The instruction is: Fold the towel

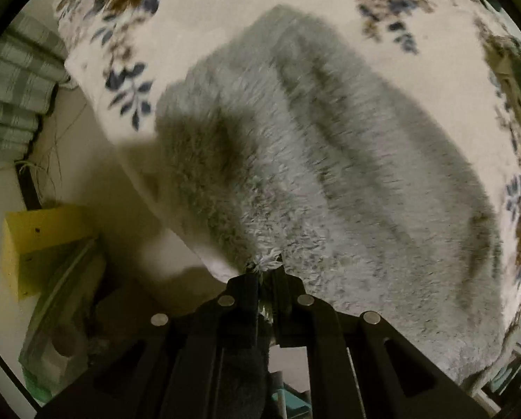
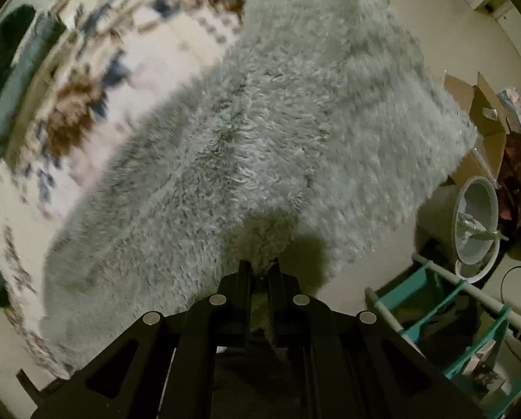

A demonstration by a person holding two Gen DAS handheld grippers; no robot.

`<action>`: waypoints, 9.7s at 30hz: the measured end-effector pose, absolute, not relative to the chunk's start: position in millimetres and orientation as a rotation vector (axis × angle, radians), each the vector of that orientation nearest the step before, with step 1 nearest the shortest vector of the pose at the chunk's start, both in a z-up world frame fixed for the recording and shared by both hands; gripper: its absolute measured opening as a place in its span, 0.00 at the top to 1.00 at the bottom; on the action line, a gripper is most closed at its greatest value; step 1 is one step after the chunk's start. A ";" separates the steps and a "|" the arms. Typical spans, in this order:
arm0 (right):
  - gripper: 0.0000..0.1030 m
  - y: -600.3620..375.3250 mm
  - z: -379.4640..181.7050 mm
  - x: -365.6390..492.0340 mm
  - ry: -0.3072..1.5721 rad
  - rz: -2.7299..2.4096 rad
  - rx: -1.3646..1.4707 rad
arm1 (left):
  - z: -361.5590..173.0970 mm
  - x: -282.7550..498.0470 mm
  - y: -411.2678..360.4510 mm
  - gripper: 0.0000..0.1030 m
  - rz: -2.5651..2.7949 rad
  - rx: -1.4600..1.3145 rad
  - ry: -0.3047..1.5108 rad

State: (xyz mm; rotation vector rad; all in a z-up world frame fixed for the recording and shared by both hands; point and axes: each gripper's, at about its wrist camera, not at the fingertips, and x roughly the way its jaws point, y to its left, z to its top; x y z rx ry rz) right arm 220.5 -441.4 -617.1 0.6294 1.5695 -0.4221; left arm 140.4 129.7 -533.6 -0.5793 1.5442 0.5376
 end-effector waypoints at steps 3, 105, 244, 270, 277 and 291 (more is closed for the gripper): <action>0.92 -438.5 -635.3 208.6 1.592 -0.427 0.618 | -543.5 140.8 132.1 0.95 0.521 -0.599 1.551; 0.37 -644.9 -610.3 150.7 1.080 -0.549 1.118 | -522.2 223.5 -186.1 0.29 -0.119 0.047 1.526; 0.24 -387.4 -625.0 187.4 1.355 -0.155 0.734 | -516.5 176.7 -152.2 0.97 -0.443 -0.350 1.415; 0.24 -384.1 -622.1 186.3 1.377 -0.106 0.743 | -525.3 294.1 -222.3 0.47 -0.426 -0.144 1.383; 0.24 -394.0 -627.2 187.6 1.368 -0.139 0.747 | -517.9 280.1 -202.8 0.96 -0.440 -0.155 1.345; 0.53 -377.1 -675.4 137.4 1.388 -0.154 1.290 | -523.8 284.9 -173.3 0.96 -0.360 -0.210 1.408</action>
